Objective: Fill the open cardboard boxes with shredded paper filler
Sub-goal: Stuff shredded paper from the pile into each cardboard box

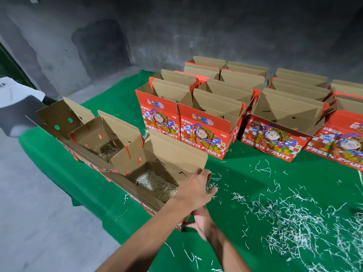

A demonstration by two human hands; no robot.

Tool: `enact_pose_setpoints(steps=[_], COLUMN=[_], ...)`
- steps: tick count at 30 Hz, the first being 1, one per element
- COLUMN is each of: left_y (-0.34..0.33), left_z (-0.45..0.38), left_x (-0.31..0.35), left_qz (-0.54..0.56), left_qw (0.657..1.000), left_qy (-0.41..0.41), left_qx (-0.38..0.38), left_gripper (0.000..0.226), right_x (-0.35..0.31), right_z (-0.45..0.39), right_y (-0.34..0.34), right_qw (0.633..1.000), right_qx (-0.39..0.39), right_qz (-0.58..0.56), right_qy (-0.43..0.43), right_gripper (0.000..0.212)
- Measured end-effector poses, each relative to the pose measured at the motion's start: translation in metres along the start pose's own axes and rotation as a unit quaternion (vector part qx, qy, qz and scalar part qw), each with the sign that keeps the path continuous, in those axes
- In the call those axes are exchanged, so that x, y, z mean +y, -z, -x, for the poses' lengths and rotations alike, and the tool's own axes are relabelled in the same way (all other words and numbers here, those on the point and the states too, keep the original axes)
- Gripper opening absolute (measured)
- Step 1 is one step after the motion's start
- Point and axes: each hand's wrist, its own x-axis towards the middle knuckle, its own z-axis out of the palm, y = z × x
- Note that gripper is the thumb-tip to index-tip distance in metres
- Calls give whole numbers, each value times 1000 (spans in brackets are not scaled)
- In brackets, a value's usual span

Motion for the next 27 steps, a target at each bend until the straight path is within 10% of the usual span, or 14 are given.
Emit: enact_pose_setpoints(steps=[9, 20, 27], left_y=[15, 56, 57], left_z=[-16, -157, -248], left_x=[-10, 47, 48], left_qz=[4, -82, -231], left_qw=[996, 977, 959], left_qy=[-37, -136, -117], left_qx=[84, 146, 112], left_gripper=[43, 42, 54], right_x=[-16, -177, -221], right_z=[-39, -99, -143], right_y=[5, 113, 148], right_qw=[998, 924, 945], right_qx=[25, 258, 225], right_qz=[19, 250, 211], right_qy=[53, 132, 111], right_gripper=[17, 53, 51])
